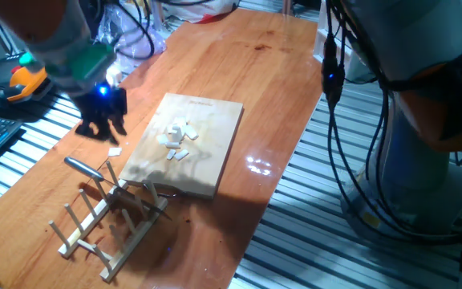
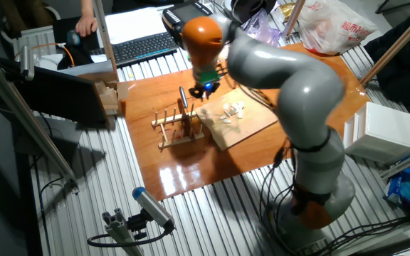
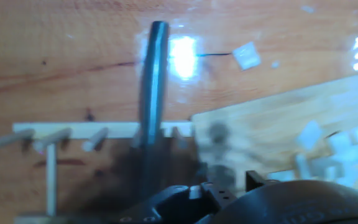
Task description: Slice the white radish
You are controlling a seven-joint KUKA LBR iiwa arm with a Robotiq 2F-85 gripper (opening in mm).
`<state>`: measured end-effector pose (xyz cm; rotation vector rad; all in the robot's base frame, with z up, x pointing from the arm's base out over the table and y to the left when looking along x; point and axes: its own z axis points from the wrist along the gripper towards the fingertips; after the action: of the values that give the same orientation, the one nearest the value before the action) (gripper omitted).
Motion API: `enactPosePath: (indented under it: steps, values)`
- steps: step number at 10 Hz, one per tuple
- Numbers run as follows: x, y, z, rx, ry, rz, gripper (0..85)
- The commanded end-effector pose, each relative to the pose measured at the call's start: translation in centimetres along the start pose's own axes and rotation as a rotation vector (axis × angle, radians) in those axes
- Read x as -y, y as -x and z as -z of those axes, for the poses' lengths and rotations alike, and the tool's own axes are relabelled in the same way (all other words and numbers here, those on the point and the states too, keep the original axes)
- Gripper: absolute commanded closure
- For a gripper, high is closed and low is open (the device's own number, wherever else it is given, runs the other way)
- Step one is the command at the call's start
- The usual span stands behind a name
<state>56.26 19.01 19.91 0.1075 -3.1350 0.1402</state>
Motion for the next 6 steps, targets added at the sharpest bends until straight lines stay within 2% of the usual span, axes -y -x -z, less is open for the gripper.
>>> enactPosePath:
  steps: [1,3,4,6]
  values:
    - [6.9,-0.7,0.8,0.025,0.001,0.065,85.0]
    - [8.4,-1.3,0.4,0.051,0.062,0.056,85.0]
    - [8.6,-1.3,0.5,0.074,0.063,0.049,85.0]
    - [8.1,-1.0,0.9,0.085,0.050,0.040,85.0]
